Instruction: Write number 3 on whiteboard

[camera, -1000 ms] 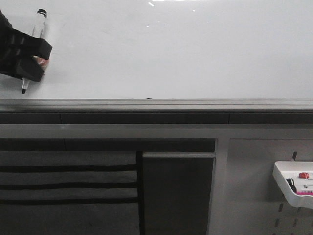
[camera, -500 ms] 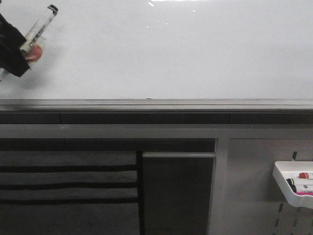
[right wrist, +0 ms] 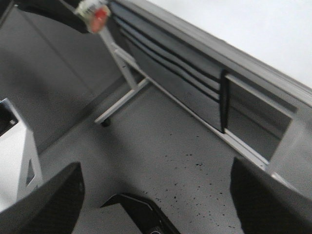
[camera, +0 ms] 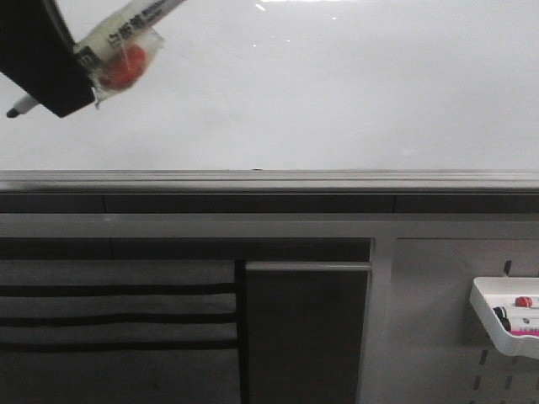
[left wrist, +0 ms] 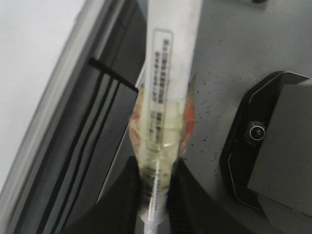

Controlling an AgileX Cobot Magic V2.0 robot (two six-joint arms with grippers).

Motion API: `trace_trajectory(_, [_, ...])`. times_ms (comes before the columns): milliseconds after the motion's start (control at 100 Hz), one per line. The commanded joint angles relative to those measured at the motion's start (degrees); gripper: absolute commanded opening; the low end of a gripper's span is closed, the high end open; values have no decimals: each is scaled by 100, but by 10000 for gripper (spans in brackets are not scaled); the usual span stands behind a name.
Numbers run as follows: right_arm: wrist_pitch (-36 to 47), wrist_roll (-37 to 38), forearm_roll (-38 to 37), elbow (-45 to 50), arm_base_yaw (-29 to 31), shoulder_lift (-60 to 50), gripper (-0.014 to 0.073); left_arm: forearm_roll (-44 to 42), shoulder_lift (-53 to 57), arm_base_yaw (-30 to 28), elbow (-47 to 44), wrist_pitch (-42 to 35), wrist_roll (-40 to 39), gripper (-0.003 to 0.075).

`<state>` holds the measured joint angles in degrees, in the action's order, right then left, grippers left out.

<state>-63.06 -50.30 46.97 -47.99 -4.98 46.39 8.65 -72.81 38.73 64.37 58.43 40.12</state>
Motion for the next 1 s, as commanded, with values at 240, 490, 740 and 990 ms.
trace_trajectory(240, [490, -1311, 181, -739, -1560, 1119, 465, -84, 148, 990, 197, -131, 19, -18])
trace_trajectory(490, [1389, -1311, -218, -1117, -2870, 1786, 465, -93, 148, 992, 197, -118, 19, -18])
trace_trajectory(740, [1622, -1311, -344, -1546, -3238, 2535, 462, -156, 148, 992, 197, -8, 19, -18])
trace_trajectory(990, [1408, -1311, -344, -1801, -3238, 2773, 291, -168, 148, 992, 197, -11, 19, -18])
